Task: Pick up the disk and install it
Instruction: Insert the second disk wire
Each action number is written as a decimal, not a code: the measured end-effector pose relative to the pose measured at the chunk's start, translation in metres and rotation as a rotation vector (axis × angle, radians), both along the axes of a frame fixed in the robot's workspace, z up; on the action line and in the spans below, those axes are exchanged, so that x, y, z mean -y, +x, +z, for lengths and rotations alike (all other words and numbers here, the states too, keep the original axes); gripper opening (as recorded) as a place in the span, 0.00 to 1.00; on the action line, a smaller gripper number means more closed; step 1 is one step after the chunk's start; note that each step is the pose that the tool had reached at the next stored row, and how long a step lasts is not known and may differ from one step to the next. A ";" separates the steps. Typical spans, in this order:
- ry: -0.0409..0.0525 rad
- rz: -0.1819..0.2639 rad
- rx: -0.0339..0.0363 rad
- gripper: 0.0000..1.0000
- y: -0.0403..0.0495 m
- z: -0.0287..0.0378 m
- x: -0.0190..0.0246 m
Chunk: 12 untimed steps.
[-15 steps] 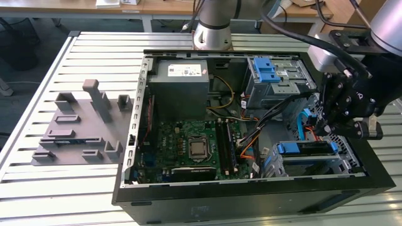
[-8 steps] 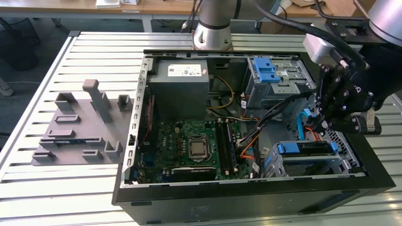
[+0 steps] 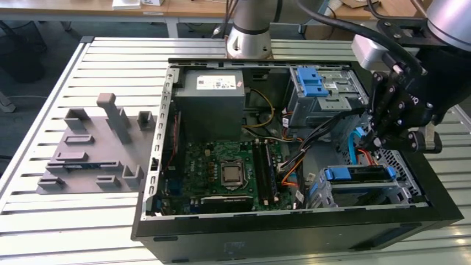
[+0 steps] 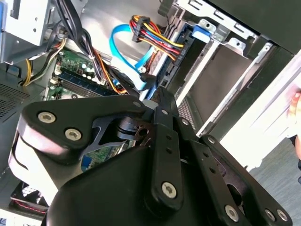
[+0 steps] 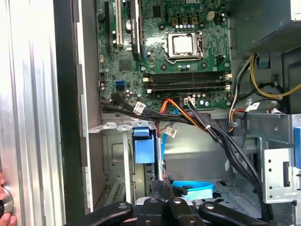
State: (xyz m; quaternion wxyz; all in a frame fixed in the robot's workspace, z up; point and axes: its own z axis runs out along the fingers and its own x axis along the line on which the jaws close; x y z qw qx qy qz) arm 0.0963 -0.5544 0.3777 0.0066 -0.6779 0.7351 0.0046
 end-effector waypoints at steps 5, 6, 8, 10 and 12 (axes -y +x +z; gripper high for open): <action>0.0003 0.000 0.0000 0.11 0.0000 0.0053 -0.0048; 0.0002 0.000 0.0001 0.11 0.0000 0.0060 -0.0060; 0.0000 0.000 0.0000 0.11 -0.0001 0.0069 -0.0086; 0.0002 0.000 0.0000 0.11 -0.0001 0.0070 -0.0117; 0.0002 0.000 0.0001 0.11 -0.0001 0.0069 -0.0141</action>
